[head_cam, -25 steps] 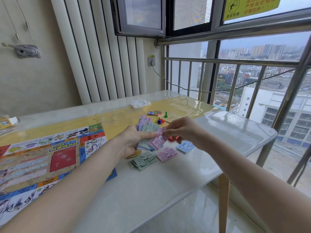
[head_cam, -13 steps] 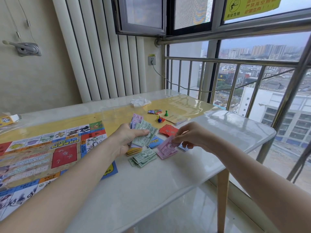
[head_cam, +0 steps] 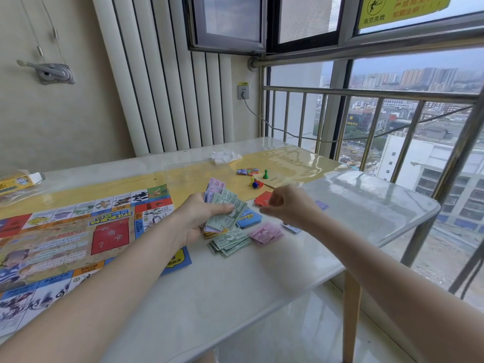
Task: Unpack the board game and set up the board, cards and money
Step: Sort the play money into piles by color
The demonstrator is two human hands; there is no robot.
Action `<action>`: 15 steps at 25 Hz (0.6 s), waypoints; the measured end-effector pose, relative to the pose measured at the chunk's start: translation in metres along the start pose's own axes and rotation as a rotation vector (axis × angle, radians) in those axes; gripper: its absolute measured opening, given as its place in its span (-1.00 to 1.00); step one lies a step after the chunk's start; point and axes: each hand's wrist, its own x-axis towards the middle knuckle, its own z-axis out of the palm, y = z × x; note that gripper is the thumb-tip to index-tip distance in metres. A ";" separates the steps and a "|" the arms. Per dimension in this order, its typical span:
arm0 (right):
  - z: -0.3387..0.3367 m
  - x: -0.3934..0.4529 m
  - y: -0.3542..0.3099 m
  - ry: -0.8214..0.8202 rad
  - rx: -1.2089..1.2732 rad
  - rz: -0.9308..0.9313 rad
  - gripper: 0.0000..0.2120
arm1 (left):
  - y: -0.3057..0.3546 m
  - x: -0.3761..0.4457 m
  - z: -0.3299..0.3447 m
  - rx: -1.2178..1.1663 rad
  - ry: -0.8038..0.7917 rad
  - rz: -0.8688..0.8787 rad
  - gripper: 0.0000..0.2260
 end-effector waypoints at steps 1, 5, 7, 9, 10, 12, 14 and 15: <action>-0.001 0.000 -0.005 0.000 0.189 -0.024 -0.84 | -0.001 -0.001 -0.003 0.027 -0.035 -0.001 -0.85; 0.005 0.003 -0.017 -0.109 0.558 -0.057 -0.87 | 0.000 -0.008 -0.008 0.083 -0.149 0.020 -0.89; 0.009 0.005 -0.019 -0.119 0.575 -0.054 -0.94 | 0.001 -0.010 -0.009 0.064 -0.171 0.038 -0.95; 0.008 0.005 -0.020 -0.092 0.593 -0.048 -0.97 | 0.004 -0.012 -0.011 0.048 -0.200 0.030 -0.92; 0.005 0.004 -0.021 -0.081 0.604 -0.047 -0.96 | 0.005 -0.014 -0.012 0.050 -0.218 0.016 -0.90; 0.001 0.000 -0.022 -0.070 0.598 -0.062 -0.85 | 0.006 -0.016 -0.014 0.067 -0.228 -0.003 -0.91; 0.001 0.000 -0.023 -0.074 0.547 -0.099 -0.79 | 0.006 -0.016 -0.013 0.066 -0.214 -0.010 -0.93; 0.002 0.001 -0.023 -0.078 0.525 -0.107 -0.79 | 0.006 -0.015 -0.013 0.070 -0.206 -0.004 -0.93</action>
